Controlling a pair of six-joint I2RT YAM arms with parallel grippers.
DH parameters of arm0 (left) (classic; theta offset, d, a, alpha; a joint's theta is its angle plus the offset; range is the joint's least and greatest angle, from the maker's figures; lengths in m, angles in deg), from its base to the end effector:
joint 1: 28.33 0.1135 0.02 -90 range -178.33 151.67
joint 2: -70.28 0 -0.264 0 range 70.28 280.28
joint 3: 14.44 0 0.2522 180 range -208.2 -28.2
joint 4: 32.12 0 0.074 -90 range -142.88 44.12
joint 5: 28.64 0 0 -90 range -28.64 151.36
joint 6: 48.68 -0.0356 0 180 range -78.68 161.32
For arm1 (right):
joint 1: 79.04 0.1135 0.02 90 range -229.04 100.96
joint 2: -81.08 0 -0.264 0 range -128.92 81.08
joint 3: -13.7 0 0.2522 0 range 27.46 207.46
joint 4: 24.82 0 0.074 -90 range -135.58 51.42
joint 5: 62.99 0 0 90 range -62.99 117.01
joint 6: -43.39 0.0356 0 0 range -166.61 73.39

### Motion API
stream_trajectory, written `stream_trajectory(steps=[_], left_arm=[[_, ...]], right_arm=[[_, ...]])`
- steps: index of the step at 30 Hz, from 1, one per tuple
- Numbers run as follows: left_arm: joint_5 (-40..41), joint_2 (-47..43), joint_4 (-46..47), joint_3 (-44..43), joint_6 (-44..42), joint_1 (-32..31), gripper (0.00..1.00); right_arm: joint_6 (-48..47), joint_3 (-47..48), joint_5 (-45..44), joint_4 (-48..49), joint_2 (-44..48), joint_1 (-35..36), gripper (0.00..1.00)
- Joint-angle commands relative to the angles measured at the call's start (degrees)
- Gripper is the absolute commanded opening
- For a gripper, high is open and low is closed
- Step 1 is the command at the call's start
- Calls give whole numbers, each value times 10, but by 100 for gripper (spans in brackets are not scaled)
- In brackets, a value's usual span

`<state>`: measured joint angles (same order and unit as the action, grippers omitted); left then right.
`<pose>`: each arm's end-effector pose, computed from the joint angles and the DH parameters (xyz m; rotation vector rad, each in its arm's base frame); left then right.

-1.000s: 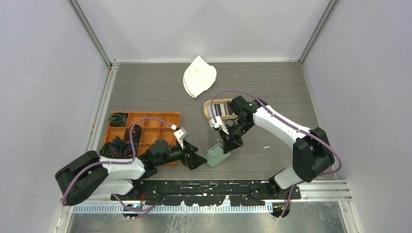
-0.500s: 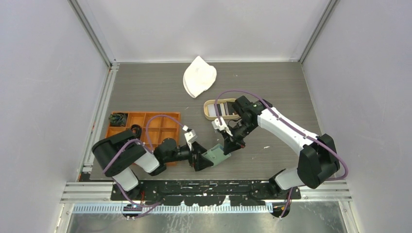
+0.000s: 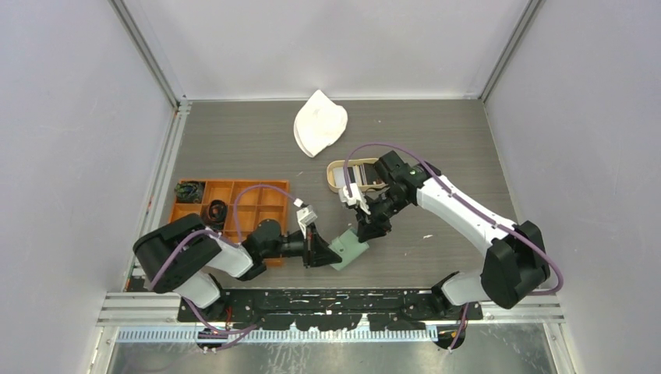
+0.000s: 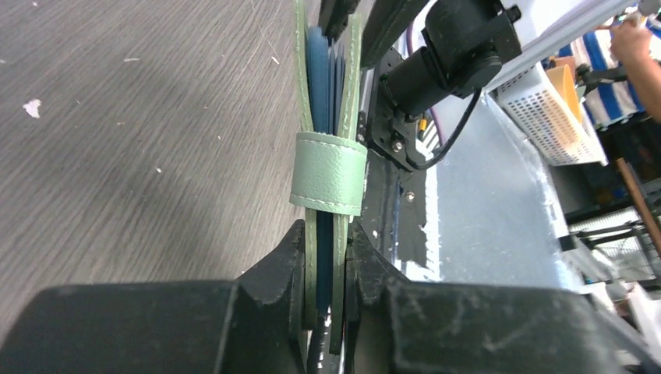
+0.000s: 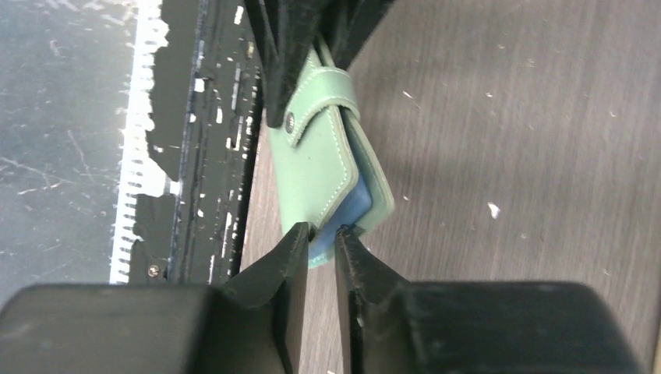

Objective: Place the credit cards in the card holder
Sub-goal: Pick up the card holder from the center of the board, then open the card holder at the center of the board.

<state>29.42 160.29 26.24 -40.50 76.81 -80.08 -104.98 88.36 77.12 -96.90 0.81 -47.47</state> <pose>0.1304 -0.1958 0.1408 0.7431 1.7782 -1.5536 0.1962 0.1526 0.2544 -1.8772 1.6988 1.0866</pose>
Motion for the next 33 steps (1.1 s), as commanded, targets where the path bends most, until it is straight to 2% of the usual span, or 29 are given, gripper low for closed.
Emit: stream_trajectory(steps=[1, 3, 4, 7, 11, 16, 26, 33], left_arm=[[-19, -51, -140, -53, 108, 0, 0], [-31, -61, -269, -97, 130, -1, 0], [-34, -64, -303, -108, 141, -1, 0], [-34, -70, -342, -124, 180, -1, 0], [-34, -66, -406, -165, 224, -2, 0], [-50, -59, -406, -187, 262, -2, 0], [-52, -45, -409, -220, 281, -22, 0], [-51, -42, -363, -215, 305, -27, 0]], right_arm=[[49, -8, -70, 57, 56, -11, 34], [41, -16, -65, 61, 78, -16, 44], [31, -21, -58, 59, 86, -16, 48], [-15, -30, -24, 38, 93, -15, 55], [-85, -42, 7, 11, 98, -2, 56], [-87, -54, -17, 32, 105, 15, 55], [-21, -74, -86, 110, 99, 68, 53], [-11, -87, -134, 133, 90, 103, 52]])
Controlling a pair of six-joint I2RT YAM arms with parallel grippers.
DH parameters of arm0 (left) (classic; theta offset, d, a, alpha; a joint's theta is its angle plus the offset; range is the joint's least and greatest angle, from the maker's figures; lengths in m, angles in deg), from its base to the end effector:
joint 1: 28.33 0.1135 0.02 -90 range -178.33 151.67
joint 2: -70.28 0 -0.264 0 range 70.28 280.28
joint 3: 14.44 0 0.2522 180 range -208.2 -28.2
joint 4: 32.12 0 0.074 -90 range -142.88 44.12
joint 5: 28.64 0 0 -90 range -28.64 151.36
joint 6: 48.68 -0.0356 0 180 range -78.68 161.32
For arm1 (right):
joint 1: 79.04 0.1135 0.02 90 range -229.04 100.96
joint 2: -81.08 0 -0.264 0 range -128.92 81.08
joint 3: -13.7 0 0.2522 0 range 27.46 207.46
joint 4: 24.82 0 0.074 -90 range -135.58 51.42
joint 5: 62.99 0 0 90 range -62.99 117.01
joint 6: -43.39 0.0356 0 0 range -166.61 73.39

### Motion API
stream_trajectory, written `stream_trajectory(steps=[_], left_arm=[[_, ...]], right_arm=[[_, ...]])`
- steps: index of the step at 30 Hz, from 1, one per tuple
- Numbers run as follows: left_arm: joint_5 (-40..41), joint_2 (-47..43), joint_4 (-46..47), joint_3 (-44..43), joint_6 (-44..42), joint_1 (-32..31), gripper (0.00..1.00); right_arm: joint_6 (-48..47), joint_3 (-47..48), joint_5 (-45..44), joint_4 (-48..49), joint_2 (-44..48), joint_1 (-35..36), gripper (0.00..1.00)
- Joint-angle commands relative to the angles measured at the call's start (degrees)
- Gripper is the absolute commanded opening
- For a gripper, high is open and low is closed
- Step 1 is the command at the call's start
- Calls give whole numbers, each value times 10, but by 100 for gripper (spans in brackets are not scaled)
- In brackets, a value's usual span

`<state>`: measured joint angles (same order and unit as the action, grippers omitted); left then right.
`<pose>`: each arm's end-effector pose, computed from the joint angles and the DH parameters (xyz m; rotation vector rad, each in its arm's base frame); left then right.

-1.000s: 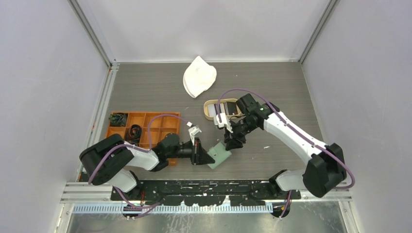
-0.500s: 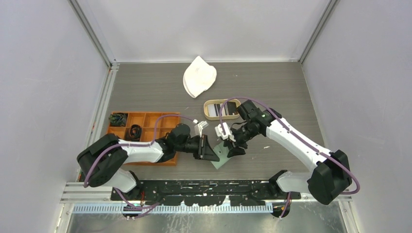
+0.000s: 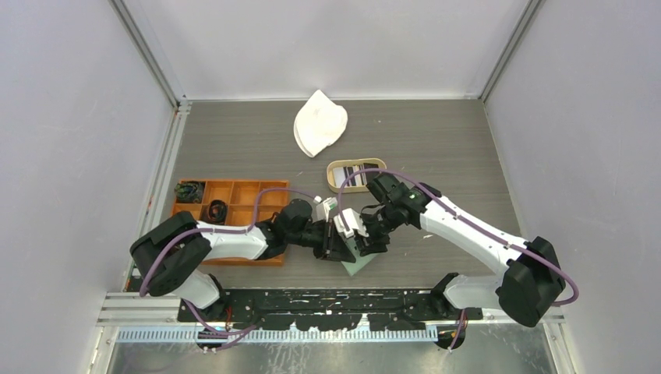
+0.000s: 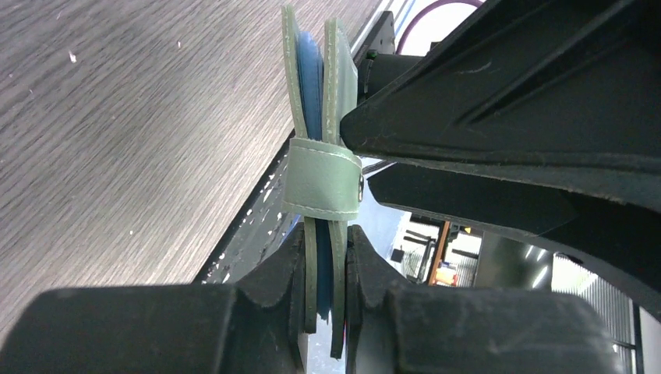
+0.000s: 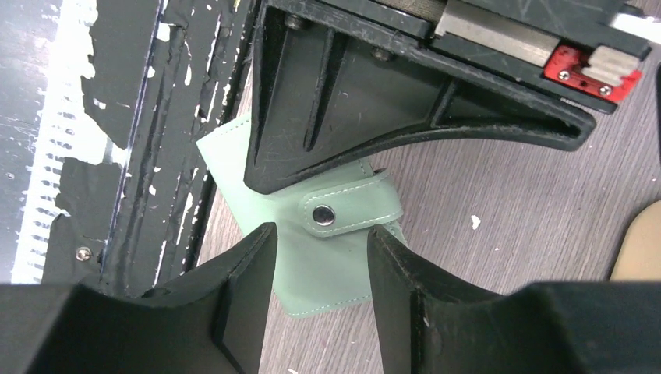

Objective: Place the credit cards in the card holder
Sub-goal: Open the card holder at the center of the board.

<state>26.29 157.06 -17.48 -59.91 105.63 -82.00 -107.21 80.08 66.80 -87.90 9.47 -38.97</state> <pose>0.1534 -0.2431 0.1643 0.2523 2.5239 -1.7213 0.1578 0.1625 0.2469 -2.0644 1.4833 0.8165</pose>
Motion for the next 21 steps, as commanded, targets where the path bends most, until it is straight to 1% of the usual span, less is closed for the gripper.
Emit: stream_trajectory(steps=[1, 3, 6, 13, 17, 21], left_arm=[[-18, -10, 77, -20, 19, -7, 0], [-14, -10, 87, -18, 25, -7, 0], [-14, 0, 130, -11, 49, -7, 0], [-13, 22, 210, 2, 89, -7, 0], [-12, 29, 246, 12, 106, -7, 0], [-7, 26, 228, 18, 94, -6, 0]], right_arm=[[12, -4, -31, 44, 1, 23, 52], [15, -5, -32, 46, -3, 34, 52], [33, -7, -50, 62, -15, 52, 51], [78, -5, -99, 99, -31, 81, 41], [98, -1, -123, 112, -33, 83, 30], [128, 12, -133, 117, -31, 82, 16]])
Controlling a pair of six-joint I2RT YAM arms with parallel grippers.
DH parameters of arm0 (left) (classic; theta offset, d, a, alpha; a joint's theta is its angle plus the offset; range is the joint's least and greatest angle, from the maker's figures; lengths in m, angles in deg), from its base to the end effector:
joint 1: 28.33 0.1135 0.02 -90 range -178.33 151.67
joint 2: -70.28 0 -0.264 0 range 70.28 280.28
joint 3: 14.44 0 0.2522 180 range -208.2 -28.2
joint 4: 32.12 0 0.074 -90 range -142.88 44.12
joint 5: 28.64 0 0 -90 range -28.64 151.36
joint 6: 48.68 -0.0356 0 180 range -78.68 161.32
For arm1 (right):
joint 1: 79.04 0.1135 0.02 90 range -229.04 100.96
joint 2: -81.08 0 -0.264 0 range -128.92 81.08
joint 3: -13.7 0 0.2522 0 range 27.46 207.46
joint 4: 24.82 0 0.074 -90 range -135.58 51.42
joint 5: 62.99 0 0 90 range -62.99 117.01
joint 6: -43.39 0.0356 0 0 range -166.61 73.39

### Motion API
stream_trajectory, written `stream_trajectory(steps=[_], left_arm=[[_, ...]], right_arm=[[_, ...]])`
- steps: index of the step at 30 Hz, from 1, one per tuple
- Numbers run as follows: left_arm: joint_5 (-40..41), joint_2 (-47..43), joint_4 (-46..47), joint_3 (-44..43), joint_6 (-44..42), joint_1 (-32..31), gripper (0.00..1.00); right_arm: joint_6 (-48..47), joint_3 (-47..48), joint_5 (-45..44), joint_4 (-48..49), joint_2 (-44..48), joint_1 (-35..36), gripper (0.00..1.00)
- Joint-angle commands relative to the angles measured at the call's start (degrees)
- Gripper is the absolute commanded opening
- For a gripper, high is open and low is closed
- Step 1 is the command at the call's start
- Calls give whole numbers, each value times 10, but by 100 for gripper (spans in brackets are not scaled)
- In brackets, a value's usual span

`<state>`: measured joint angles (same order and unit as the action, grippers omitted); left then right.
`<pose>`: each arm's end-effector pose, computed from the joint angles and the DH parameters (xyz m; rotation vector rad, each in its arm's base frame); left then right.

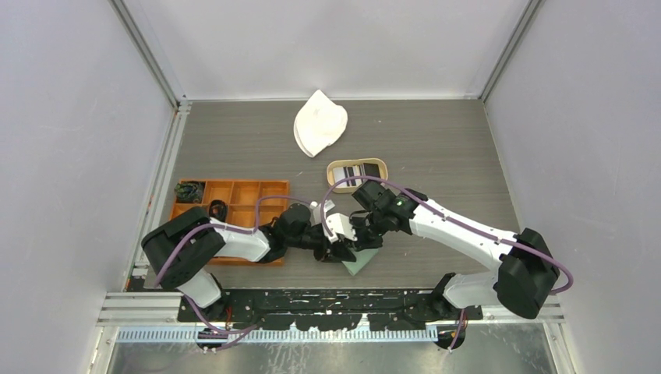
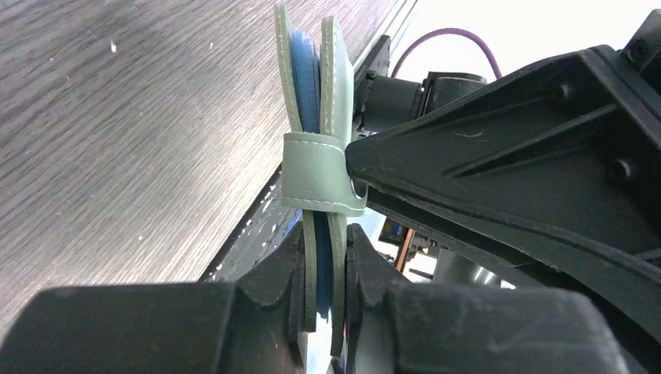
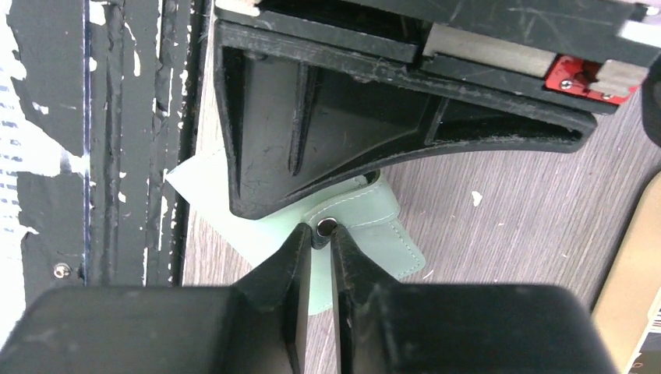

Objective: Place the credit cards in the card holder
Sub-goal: Open the card holder at the center of the board.

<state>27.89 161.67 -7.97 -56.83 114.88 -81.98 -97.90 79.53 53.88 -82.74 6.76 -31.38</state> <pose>0.1537 -0.2420 0.1435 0.0411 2.5620 -1.7764 0.1500 0.1885 0.2335 -2.1026 1.6233 0.6159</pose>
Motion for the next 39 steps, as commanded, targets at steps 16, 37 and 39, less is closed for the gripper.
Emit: stream_trajectory(steps=[16, 37, 39], left_arm=[[53, -88, -142, -3, -267, -8, 26], [293, -448, -78, 191, -439, -9, 88], [295, -476, -86, 197, -445, -10, 89]], right_arm=[[94, 56, 74, 28, -17, -58, 1], [86, 104, 171, -59, -61, -141, 1], [44, 118, 199, -103, -63, -143, 1]])
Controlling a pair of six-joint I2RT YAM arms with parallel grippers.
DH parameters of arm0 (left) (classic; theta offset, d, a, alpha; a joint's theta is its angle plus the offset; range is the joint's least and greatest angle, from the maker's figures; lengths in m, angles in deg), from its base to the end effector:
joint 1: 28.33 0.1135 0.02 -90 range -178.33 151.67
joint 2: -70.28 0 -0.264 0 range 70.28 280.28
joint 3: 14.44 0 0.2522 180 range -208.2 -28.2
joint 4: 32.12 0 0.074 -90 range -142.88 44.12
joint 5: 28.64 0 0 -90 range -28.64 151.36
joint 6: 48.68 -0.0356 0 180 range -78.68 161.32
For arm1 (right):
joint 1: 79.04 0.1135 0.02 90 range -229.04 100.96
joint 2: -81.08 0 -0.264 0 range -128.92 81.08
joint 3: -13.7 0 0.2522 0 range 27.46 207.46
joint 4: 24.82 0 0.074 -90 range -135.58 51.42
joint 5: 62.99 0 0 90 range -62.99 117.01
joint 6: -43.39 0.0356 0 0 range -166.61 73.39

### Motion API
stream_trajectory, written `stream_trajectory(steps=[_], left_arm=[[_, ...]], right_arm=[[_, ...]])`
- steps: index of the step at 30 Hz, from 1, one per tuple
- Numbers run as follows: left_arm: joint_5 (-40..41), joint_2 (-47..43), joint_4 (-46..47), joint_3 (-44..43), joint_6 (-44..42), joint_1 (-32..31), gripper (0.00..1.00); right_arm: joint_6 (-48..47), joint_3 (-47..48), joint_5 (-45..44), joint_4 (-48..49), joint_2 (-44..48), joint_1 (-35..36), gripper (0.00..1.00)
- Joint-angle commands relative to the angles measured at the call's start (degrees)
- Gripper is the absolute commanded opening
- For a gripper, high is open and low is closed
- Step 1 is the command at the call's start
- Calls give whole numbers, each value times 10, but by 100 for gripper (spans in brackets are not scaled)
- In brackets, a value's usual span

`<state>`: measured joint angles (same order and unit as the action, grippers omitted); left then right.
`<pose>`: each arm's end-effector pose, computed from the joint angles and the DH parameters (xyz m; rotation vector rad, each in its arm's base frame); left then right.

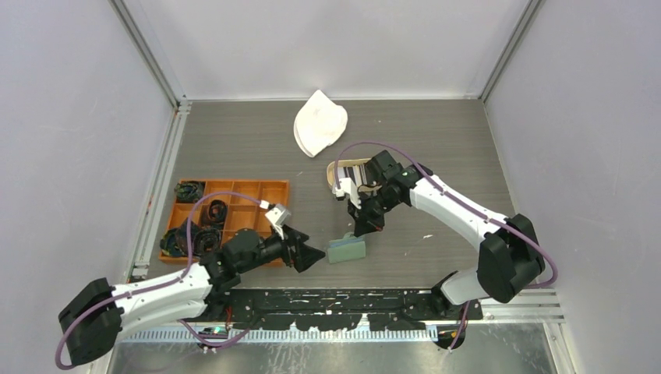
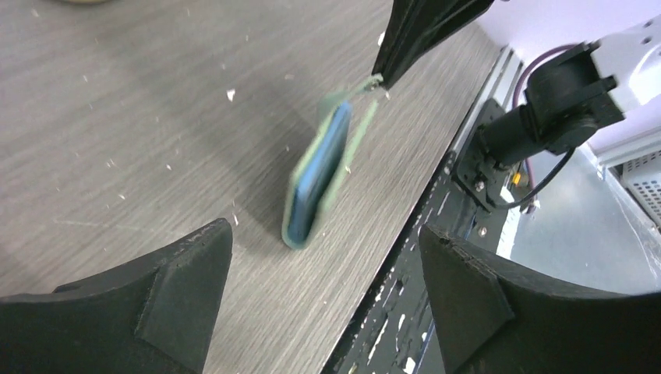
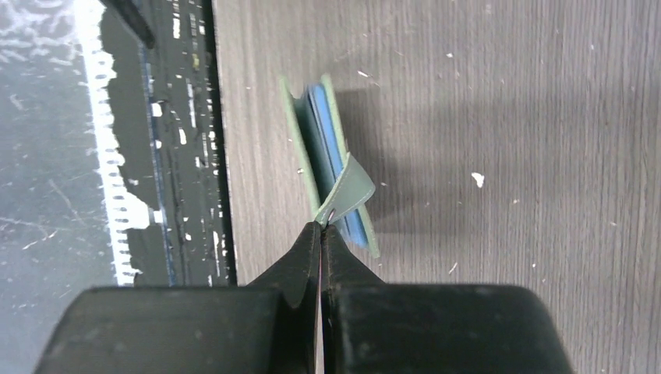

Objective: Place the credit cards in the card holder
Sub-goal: Open the card holder at the center of the board.

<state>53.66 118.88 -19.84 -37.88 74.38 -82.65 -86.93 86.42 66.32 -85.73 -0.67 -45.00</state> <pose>0.1012 -0.1492 0.1799 0.4652 1.9084 -1.1755 0.2078 0.1676 0.2398 -1.7137 1.9857 0.9082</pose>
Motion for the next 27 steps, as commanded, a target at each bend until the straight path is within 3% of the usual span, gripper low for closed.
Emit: stream_trajectory(steps=[1, 6, 10, 19, 27], left_arm=[[35, -56, 32, 9, -41, -3, 90], [-10, -28, 76, 10, -56, -5, 88], [-16, 32, 93, -10, -77, -20, 86], [97, 164, 103, -64, -199, -81, 86], [137, 251, 175, -81, -240, -107, 86]], right_arm=[[-83, 54, 84, -90, 11, -7, 1], [-101, 58, 84, -108, 8, -8, 1], [-60, 56, 50, -75, -6, -9, 1], [-42, 55, 36, -63, -15, -8, 3], [-32, 56, 33, -54, -12, -8, 4]])
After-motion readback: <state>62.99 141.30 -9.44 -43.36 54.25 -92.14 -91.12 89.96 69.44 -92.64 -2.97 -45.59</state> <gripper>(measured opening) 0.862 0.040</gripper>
